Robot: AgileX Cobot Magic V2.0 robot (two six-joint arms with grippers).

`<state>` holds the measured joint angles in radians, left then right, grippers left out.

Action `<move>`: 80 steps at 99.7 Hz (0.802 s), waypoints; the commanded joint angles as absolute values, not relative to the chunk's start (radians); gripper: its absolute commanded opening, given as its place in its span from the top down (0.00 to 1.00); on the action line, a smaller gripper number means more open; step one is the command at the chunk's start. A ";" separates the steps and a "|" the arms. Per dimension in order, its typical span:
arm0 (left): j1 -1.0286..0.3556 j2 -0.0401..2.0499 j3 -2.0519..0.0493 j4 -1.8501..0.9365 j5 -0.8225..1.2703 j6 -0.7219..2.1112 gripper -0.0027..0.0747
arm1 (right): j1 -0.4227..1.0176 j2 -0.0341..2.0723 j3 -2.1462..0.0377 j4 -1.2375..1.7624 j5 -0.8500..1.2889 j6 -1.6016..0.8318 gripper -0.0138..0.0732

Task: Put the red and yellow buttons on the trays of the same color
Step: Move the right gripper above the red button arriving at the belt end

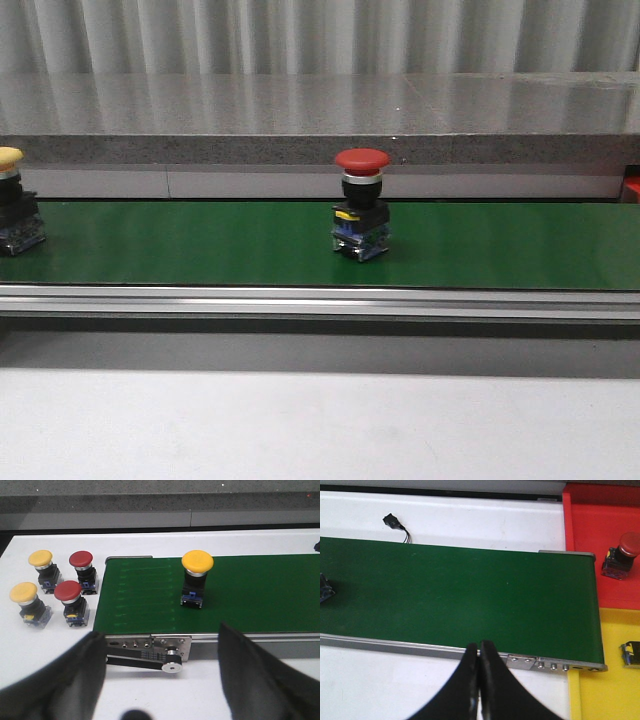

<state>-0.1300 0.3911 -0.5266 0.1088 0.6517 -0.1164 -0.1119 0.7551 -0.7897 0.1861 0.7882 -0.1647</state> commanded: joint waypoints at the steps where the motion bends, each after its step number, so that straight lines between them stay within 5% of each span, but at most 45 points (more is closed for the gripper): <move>1: -0.138 0.393 -0.547 0.107 0.554 -0.117 0.65 | -0.112 0.748 -0.814 0.189 0.727 -0.173 0.92; 15: -0.138 0.393 -0.547 0.107 0.545 -0.117 0.98 | -0.112 0.753 -0.814 0.189 0.729 -0.173 0.91; 28: -0.138 0.393 -0.547 0.114 0.537 -0.117 0.99 | -0.112 0.753 -0.814 0.189 0.752 -0.173 0.78; 54: -0.138 0.393 -0.544 0.116 0.537 -0.117 0.99 | -0.112 0.753 -0.814 0.190 0.754 -0.173 0.13; 80: -0.138 0.393 -0.542 0.116 0.539 -0.117 0.99 | -0.064 0.821 -0.822 0.200 0.755 -0.194 0.09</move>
